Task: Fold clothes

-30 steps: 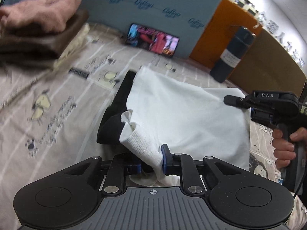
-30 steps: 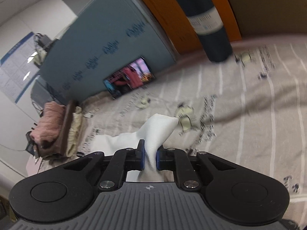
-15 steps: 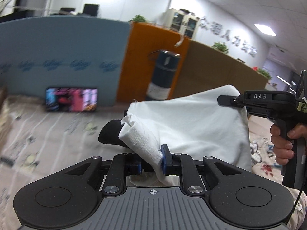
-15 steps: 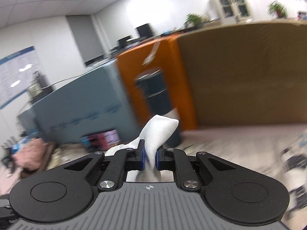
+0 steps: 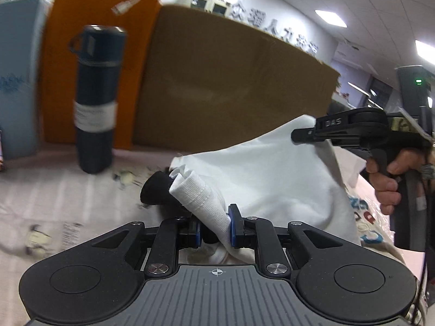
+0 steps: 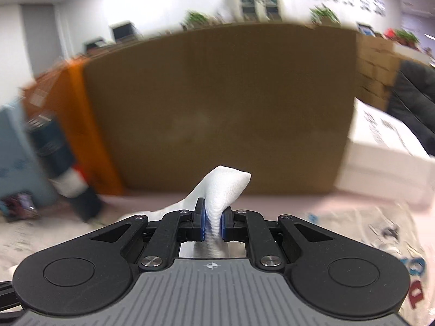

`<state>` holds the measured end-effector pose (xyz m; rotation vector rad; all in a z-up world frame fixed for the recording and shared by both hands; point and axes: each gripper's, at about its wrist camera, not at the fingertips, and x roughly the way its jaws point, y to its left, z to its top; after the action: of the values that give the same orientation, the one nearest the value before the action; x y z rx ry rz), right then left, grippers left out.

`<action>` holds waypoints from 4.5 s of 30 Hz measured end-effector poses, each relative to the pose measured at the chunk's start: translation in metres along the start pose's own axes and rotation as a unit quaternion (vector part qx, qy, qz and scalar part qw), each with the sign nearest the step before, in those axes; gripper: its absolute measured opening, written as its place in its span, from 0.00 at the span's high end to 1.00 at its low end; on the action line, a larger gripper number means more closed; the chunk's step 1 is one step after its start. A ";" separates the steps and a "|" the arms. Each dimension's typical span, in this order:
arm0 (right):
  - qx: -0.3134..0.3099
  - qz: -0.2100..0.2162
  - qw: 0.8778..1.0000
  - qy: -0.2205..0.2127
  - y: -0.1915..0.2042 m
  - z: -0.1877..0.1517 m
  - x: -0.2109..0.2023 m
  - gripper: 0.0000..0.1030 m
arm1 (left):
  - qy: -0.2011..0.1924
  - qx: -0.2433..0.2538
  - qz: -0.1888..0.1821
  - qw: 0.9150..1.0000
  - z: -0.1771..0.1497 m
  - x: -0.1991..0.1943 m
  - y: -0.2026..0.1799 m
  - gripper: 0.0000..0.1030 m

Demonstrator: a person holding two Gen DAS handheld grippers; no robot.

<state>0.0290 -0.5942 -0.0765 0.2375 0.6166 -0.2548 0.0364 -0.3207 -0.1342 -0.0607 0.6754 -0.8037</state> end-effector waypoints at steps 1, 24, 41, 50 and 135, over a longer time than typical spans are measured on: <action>0.007 -0.012 1.000 0.012 -0.009 -0.006 0.007 0.91 | 0.009 0.001 -0.006 1.000 -0.003 0.007 -0.002 0.83; 0.265 0.002 0.964 -0.003 -0.076 -0.077 -0.041 0.31 | 0.086 -0.118 -0.041 0.988 -0.015 0.014 0.034 0.37; 0.191 -0.086 0.971 0.117 -0.026 -0.143 -0.063 0.40 | 0.072 -0.028 0.046 0.996 -0.014 -0.014 0.027 0.29; 0.151 -0.093 0.983 0.053 0.014 -0.110 -0.117 0.22 | -0.033 0.010 0.046 0.998 -0.005 -0.087 0.004 0.07; 0.161 -0.120 0.944 -0.264 0.132 -0.115 -0.244 0.00 | -0.200 0.061 0.057 0.976 0.012 -0.231 -0.004 0.00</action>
<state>-0.1848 -0.3962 -0.0031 0.3918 0.0642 -0.6327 -0.0737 -0.1682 -0.0002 -0.0693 0.2463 -0.6929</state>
